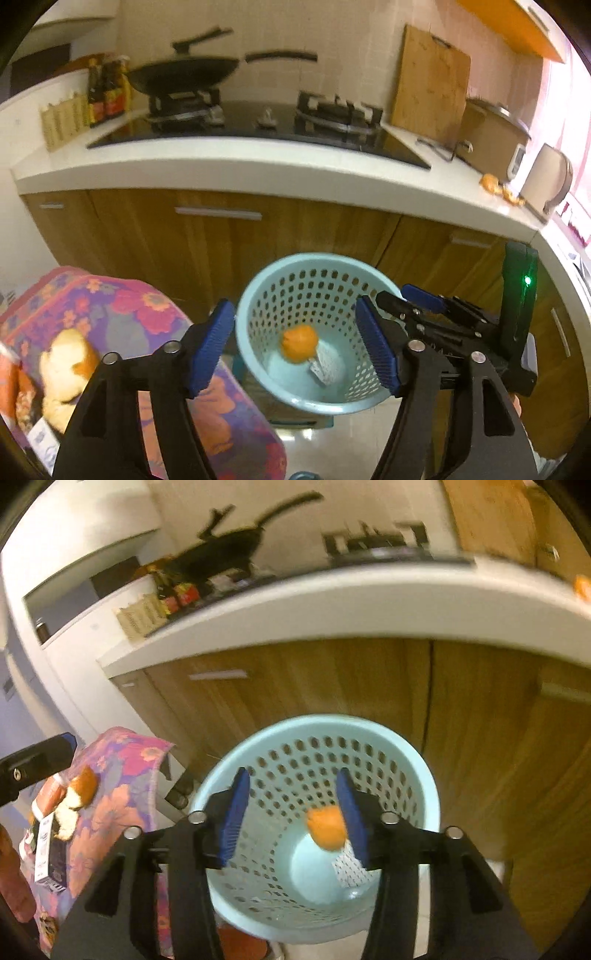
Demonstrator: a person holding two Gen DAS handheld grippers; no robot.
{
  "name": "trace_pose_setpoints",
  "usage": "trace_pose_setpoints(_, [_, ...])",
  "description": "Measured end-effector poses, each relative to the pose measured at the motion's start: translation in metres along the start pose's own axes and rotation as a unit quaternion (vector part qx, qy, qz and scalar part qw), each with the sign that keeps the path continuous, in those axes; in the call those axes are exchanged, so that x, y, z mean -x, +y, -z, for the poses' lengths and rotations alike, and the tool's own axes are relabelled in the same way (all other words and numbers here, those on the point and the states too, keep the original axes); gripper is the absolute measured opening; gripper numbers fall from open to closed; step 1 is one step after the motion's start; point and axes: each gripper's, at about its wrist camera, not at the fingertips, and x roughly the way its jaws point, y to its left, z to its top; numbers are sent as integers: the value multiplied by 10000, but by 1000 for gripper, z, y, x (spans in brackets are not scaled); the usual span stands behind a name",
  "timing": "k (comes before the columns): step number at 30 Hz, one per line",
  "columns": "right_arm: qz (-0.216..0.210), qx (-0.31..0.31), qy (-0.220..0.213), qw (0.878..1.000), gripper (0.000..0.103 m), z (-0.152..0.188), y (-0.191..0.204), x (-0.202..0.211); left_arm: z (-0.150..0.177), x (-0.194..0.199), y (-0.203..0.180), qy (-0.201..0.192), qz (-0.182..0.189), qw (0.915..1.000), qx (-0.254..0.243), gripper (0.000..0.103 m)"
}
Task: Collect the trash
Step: 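Carry the peel and paper over the wastebasket and open both tools, then grasp the bok choy with the left tool while the right tool grasps the milk carton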
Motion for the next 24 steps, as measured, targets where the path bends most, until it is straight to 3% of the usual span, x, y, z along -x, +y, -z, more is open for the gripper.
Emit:
trace_pose_setpoints(7, [-474,737,-229,9959,50,2,74,27,17,78,25,-694,-256,9970,212,77])
trace_pose_setpoints(15, [-1290,1577,-165,9789,61,30,178,37,65,182,97,-1399,-1143,9801,818,80])
trace_pose_setpoints(20, [-1706,2067,84,9634,61,58,236,34,110,233,145,-1626,-1650,9631,1370,80])
trace_pose_setpoints(24, [-1985,2368,305,9506,61,82,278,28,148,246,177,-1429,-1880,9597,1524,80])
